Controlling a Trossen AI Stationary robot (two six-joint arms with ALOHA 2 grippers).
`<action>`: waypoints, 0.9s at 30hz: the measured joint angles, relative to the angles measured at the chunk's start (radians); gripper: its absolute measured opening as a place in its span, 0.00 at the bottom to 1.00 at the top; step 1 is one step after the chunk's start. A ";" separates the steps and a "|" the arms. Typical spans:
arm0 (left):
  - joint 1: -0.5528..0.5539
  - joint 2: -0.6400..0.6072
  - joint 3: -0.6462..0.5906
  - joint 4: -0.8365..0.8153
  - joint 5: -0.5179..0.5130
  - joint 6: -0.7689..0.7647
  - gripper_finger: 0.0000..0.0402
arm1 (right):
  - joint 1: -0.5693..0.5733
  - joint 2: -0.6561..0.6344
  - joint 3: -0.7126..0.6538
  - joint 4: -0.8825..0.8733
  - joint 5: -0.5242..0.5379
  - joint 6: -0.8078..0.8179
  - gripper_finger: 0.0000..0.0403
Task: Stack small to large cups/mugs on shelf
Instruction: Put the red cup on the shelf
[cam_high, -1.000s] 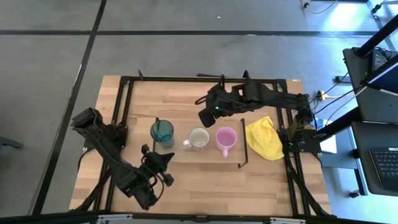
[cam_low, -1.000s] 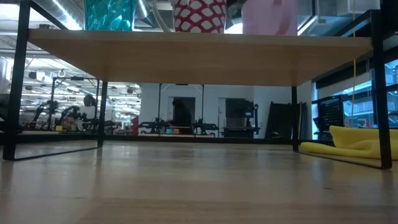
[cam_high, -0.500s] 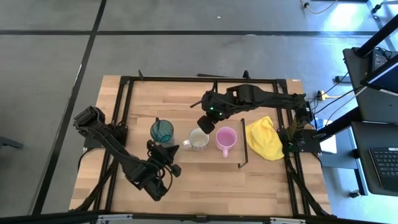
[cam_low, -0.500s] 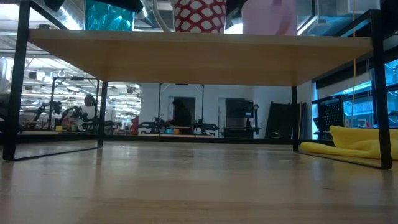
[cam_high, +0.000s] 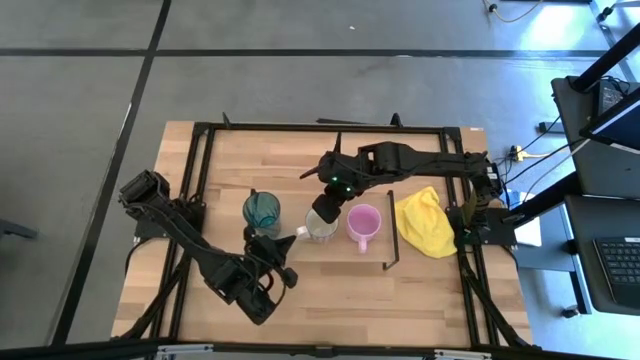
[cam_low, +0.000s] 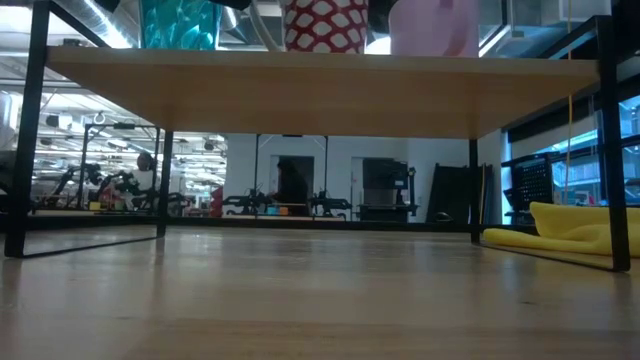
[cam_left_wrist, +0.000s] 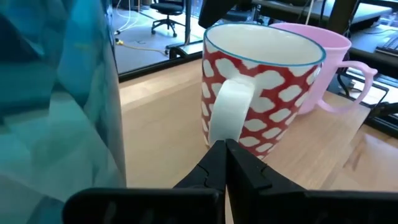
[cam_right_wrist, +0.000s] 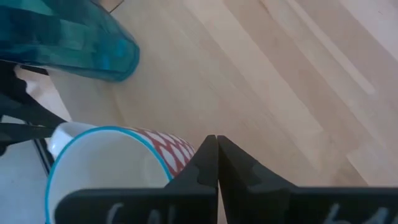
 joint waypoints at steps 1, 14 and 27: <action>0.000 0.000 0.000 0.000 0.000 0.000 0.00 | 0.000 0.000 0.000 0.002 0.000 0.000 0.01; -0.011 0.000 0.000 0.027 0.001 0.006 0.00 | -0.004 0.000 0.000 0.001 0.000 -0.024 0.01; -0.025 0.000 0.000 -0.004 0.002 0.028 0.00 | 0.007 0.000 0.000 -0.040 -0.014 -0.025 0.01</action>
